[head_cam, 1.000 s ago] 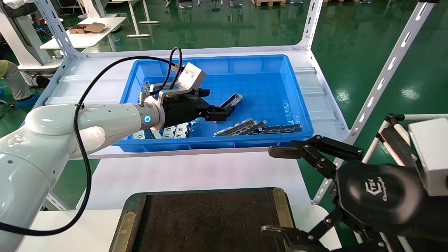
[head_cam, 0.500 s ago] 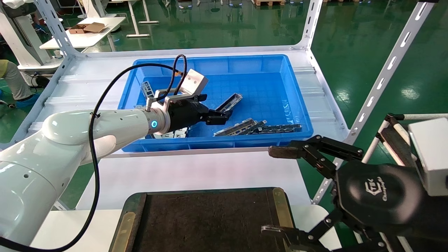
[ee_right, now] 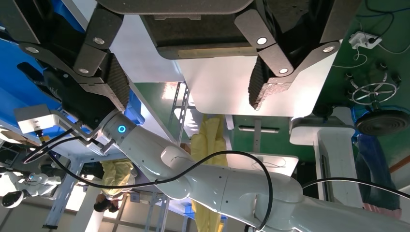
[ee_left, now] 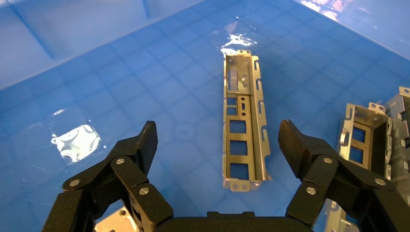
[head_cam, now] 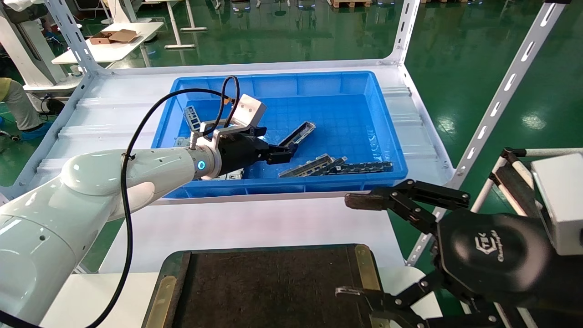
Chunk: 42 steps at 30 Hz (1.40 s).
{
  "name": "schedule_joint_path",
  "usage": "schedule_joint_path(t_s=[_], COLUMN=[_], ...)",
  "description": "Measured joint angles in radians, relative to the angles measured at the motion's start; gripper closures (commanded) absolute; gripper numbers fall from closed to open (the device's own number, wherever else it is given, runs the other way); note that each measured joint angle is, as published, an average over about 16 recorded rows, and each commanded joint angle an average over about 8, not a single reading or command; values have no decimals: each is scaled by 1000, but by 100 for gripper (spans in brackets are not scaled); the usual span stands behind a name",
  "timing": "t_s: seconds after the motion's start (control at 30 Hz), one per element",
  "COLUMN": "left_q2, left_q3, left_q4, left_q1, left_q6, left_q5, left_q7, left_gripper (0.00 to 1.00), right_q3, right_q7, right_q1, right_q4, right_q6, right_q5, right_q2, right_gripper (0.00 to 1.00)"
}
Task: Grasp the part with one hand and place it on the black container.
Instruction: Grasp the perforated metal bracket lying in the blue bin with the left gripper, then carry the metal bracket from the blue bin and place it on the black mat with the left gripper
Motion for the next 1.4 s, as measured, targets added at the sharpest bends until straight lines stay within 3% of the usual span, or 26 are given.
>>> schedule_joint_path(t_s=[0.77,1.4], left_q2=[-2,-10], left_q3=[97,93], left_q4=[-6,9], left_q1=[12,-32], left_q6=[-24,1], left_q5=[-131,-276], left_q7=[9,103], left_gripper=[100,100], right_q3=[-2,-3], right_q7=[-1,-1], right_q1=[0,1], right_q4=[0,0], right_q6=[1,1], right_q5=[1,2], right_q2=[1,1], right_gripper=[100,100])
